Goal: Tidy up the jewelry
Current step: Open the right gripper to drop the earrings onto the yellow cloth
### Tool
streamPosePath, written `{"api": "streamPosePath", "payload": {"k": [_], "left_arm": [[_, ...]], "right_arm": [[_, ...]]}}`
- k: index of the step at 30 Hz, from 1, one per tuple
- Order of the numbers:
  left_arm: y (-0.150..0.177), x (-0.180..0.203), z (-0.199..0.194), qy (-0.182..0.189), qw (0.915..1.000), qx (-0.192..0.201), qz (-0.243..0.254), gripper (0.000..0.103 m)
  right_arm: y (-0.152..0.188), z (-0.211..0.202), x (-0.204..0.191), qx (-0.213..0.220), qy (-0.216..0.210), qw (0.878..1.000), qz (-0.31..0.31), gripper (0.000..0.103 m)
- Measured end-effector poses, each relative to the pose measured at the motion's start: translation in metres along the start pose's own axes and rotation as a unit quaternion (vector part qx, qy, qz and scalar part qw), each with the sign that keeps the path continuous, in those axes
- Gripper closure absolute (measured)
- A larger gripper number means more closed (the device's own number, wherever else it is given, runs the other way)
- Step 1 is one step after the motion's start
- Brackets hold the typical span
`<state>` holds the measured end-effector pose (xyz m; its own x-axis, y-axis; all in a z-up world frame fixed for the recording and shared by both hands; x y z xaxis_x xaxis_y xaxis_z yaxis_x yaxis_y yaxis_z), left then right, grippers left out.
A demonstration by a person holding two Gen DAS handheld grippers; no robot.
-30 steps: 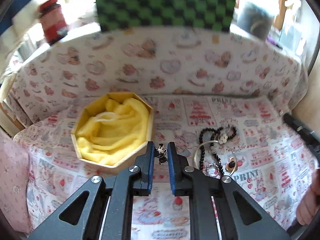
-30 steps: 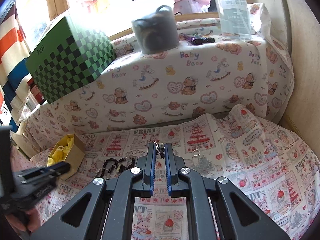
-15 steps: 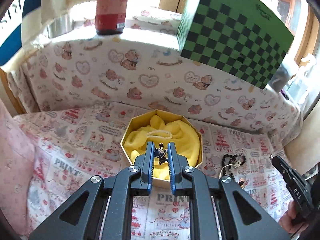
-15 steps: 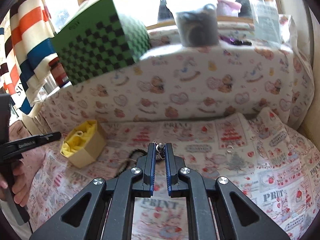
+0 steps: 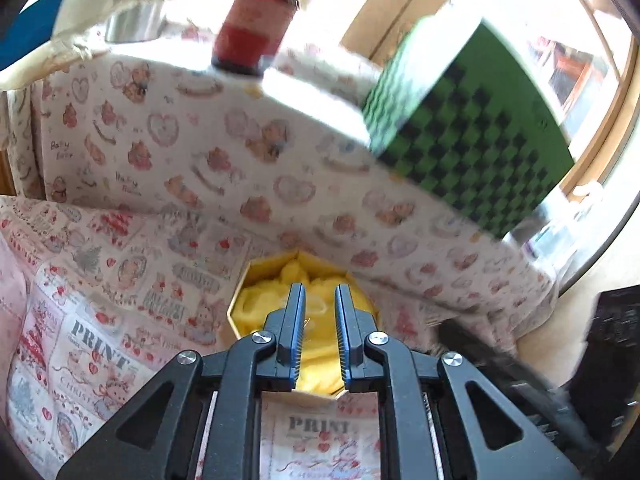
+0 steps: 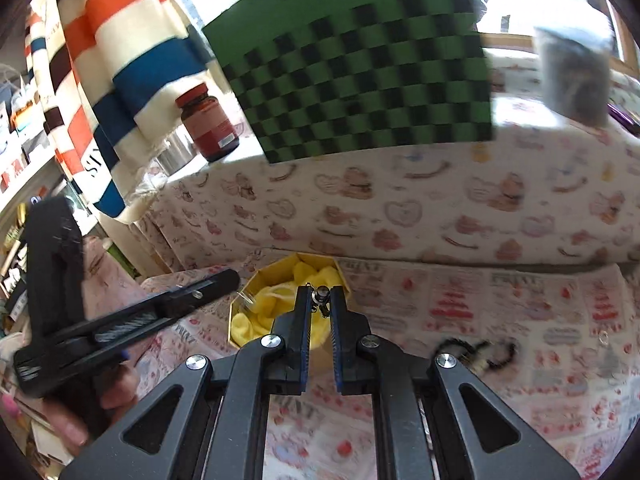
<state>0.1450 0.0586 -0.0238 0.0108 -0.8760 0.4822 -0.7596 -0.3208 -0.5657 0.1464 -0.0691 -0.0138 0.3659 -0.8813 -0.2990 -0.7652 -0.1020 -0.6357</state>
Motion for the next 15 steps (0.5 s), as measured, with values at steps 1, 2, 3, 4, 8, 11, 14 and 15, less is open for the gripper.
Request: {"api": "streamPosePath", "payload": {"k": [1, 2, 3, 4, 8, 11, 14, 15], "left_arm": [[-0.003, 0.001, -0.006, 0.006, 0.9999, 0.01, -0.001, 0.09], [-0.005, 0.002, -0.013, 0.011, 0.9998, 0.019, 0.0, 0.087], [-0.006, 0.003, -0.019, 0.013, 0.9995, 0.028, -0.001, 0.084], [-0.007, 0.004, -0.025, 0.014, 0.9993, 0.036, -0.002, 0.082], [-0.012, 0.007, -0.05, -0.008, 0.9971, 0.075, 0.008, 0.073], [-0.014, 0.009, -0.065, -0.023, 0.9949, 0.097, 0.014, 0.064], [-0.015, 0.01, -0.076, -0.043, 0.9925, 0.113, 0.022, 0.06], [-0.016, 0.011, -0.08, -0.052, 0.991, 0.12, 0.028, 0.057]], "right_arm": [[0.0, 0.004, -0.003, -0.003, -0.001, 1.0, -0.002, 0.093], [-0.001, 0.008, -0.006, -0.007, -0.005, 1.0, -0.003, 0.093], [-0.002, 0.013, -0.01, -0.01, -0.012, 1.0, -0.003, 0.093], [-0.004, 0.015, -0.011, -0.012, -0.014, 1.0, -0.003, 0.093], [-0.006, 0.024, -0.019, -0.023, -0.021, 0.999, -0.017, 0.093], [-0.004, 0.026, -0.021, -0.03, -0.019, 0.999, -0.024, 0.084], [0.0, 0.02, -0.012, -0.03, -0.008, 0.999, -0.018, 0.08], [0.002, 0.016, -0.007, -0.027, 0.002, 0.999, -0.019, 0.08]]}}
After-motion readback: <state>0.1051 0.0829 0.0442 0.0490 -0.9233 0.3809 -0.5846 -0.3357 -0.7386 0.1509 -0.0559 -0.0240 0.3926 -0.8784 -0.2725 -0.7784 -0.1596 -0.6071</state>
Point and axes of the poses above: each gripper's, at about its wrist camera, not at the fingertips, and z roughly the way its jaws point, x to its right, y to its underside, the point moved 9 cm from there along z, roughly the way its jaws point, and after that the axes turned 8 degrees about -x, right-handed, at the moved point
